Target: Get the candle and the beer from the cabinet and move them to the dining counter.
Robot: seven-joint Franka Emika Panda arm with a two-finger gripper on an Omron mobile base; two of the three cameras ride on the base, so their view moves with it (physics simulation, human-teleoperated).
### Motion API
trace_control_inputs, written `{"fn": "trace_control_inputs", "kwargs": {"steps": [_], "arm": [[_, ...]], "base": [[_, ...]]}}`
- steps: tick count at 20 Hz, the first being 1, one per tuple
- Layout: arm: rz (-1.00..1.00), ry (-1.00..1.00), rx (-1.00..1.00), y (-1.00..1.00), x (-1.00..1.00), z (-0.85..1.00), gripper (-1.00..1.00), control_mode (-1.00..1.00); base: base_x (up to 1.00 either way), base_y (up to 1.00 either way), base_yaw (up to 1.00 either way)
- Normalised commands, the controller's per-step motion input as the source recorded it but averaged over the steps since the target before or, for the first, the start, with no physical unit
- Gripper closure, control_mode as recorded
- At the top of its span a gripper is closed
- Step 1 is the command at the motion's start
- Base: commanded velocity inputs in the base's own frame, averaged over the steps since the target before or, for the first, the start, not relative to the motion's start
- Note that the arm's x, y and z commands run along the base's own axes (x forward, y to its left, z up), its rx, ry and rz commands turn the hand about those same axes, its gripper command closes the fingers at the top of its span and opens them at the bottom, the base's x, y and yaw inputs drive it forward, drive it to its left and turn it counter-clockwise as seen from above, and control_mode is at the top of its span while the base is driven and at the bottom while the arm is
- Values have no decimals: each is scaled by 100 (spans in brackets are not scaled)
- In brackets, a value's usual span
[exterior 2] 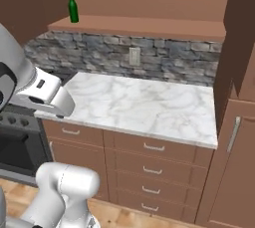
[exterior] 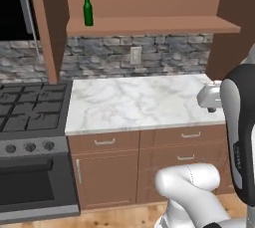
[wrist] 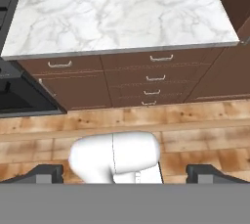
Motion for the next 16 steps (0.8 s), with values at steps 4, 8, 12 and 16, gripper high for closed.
{"fn": "trace_control_inputs", "kwargs": {"steps": [4, 8, 12, 16], "arm": [[0, 0, 0, 0, 0, 0, -100, 100], [0, 0, 0, 0, 0, 0, -100, 100], [0, 0, 0, 0, 0, 0, -100, 100], [0, 0, 0, 0, 0, 0, -100, 100]], "base": [[63, 39, 0], [48, 47, 0], [42, 54, 0], [42, 54, 0]]}}
